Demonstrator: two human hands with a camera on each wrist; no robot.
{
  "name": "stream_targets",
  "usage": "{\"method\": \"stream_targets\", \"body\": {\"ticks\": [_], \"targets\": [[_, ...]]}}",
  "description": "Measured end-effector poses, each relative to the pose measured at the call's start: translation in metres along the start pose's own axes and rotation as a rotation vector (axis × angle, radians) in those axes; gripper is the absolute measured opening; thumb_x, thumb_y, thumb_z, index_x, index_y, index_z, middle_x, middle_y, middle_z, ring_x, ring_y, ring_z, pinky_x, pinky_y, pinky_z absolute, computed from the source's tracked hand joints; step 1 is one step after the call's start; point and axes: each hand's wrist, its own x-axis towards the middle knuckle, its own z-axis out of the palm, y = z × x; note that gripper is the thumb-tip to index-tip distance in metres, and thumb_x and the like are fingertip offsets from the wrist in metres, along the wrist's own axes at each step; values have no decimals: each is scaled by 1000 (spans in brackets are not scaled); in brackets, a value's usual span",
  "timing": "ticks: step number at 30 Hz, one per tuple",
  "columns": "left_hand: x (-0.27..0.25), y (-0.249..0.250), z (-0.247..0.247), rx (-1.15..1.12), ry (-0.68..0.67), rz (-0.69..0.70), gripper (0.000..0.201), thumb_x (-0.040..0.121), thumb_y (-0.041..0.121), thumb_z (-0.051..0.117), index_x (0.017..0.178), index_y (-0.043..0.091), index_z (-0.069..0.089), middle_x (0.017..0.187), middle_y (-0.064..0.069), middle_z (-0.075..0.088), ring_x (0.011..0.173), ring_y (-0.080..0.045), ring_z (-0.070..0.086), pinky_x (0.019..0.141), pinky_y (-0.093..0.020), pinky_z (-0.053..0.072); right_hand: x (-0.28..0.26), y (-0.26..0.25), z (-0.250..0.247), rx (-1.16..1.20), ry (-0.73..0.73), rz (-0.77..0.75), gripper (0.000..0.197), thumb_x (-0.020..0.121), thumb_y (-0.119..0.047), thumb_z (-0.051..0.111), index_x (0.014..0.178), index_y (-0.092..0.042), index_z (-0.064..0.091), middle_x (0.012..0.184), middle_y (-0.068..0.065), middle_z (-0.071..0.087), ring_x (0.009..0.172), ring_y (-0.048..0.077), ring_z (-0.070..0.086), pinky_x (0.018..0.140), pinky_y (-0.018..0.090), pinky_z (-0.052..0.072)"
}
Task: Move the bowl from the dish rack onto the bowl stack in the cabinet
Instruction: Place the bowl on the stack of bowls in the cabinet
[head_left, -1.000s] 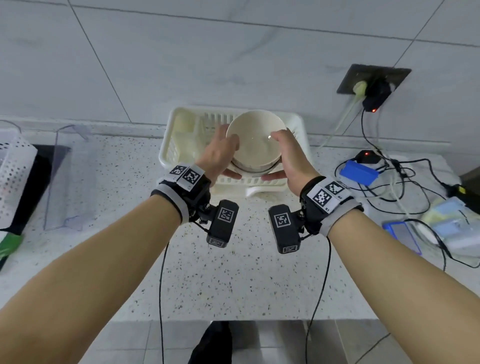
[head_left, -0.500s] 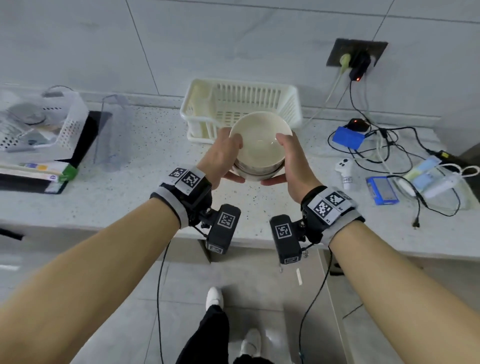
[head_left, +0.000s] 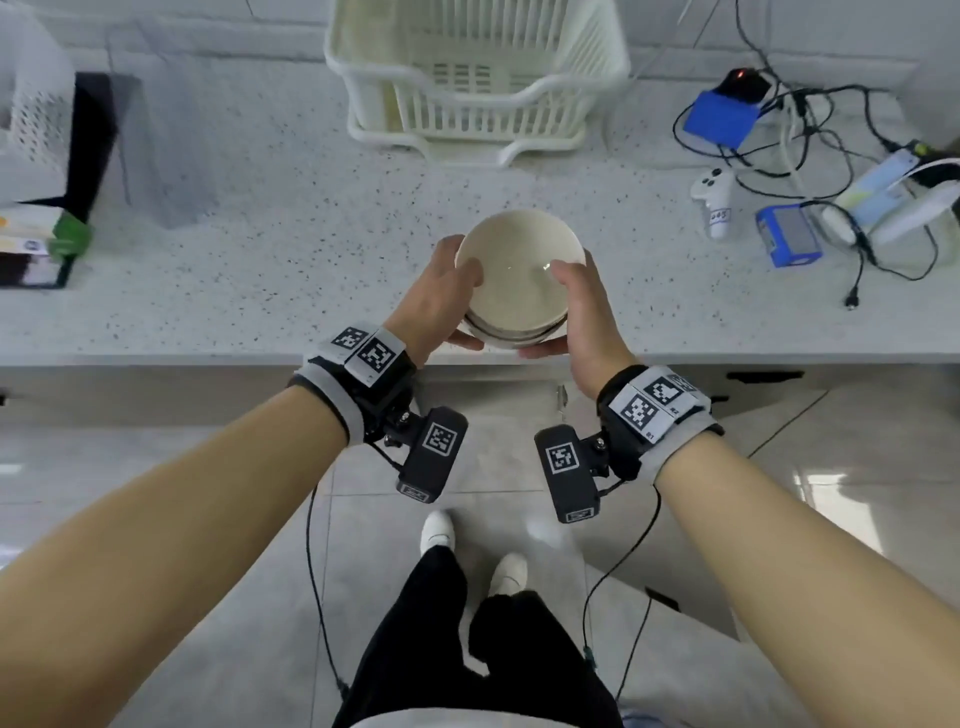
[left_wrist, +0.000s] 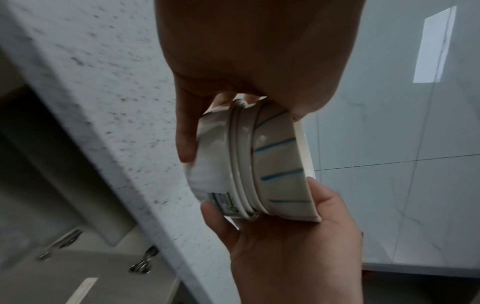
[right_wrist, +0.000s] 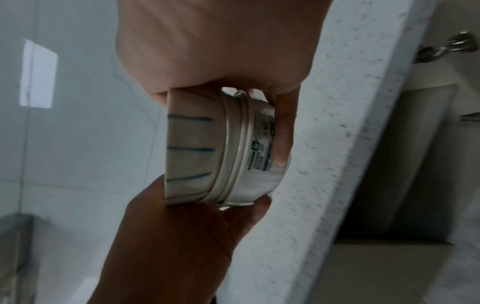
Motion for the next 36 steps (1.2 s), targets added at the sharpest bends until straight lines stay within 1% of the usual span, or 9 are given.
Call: {"method": "stream_targets", "body": {"ticks": [3, 7, 11, 14, 17, 24, 31, 33, 36], "targets": [[-14, -38, 1, -20, 25, -69, 46, 94, 19, 38, 139, 24, 35, 118, -11, 49, 106, -37, 58, 74, -56, 61, -13, 37, 12, -18, -4, 36, 55, 85, -43, 44, 138, -28, 45, 126, 1, 56, 106, 22, 62, 60, 45, 64], [-27, -89, 6, -20, -9, -128, 46, 96, 19, 37, 141, 29, 32, 115, -4, 50, 104, -33, 59, 78, -56, 61, -27, 86, 16, -58, -19, 64, 55, 85, -40, 44, 138, -29, 44, 128, 3, 55, 107, 24, 62, 62, 51, 64], [-31, -145, 26, -31, -12, -196, 52, 97, 18, 38, 146, 31, 30, 111, 7, 50, 100, -21, 58, 78, -50, 62, -36, 147, 10, -30, -30, 122, 46, 85, -39, 45, 130, -35, 47, 128, 5, 57, 108, 27, 63, 62, 49, 62], [-20, -186, 48, -6, -46, -250, 52, 96, 17, 40, 145, 30, 32, 120, -2, 52, 108, -28, 56, 78, -51, 62, -35, 196, 2, -19, -33, 178, 34, 87, -36, 45, 121, -39, 48, 125, 2, 58, 110, 28, 63, 55, 39, 61], [1, -229, 67, -14, -68, -267, 53, 95, 18, 41, 146, 31, 33, 128, -7, 50, 109, -27, 57, 78, -50, 62, -19, 247, -7, -21, -12, 194, 43, 88, -36, 45, 131, -36, 46, 132, 5, 58, 111, 30, 63, 54, 35, 59], [89, -320, 94, -64, -57, -224, 50, 96, 27, 47, 145, 30, 38, 130, -6, 56, 108, -29, 63, 75, -47, 63, 57, 339, -16, -28, 2, 205, 47, 83, -44, 44, 130, -36, 45, 126, 2, 59, 109, 29, 64, 67, 54, 64], [198, -356, 95, -108, -30, -107, 29, 98, 33, 47, 127, 32, 44, 116, 2, 59, 99, -26, 68, 74, -44, 64, 174, 384, -16, -27, 5, 119, 49, 84, -46, 44, 130, -31, 49, 123, 6, 59, 106, 31, 65, 69, 56, 64], [226, -355, 97, -127, 12, -64, 26, 99, 32, 46, 124, 28, 45, 113, -1, 60, 92, -24, 70, 72, -43, 64, 205, 385, -17, -13, 3, 90, 47, 84, -49, 46, 126, -27, 52, 122, 11, 61, 103, 35, 67, 68, 54, 64], [262, -356, 99, -130, 93, -35, 31, 97, 38, 49, 122, 21, 43, 119, -9, 60, 98, -29, 68, 72, -44, 64, 245, 387, -16, -16, 1, 41, 45, 87, -52, 48, 121, -23, 53, 121, 13, 60, 102, 35, 68, 64, 49, 64]]}}
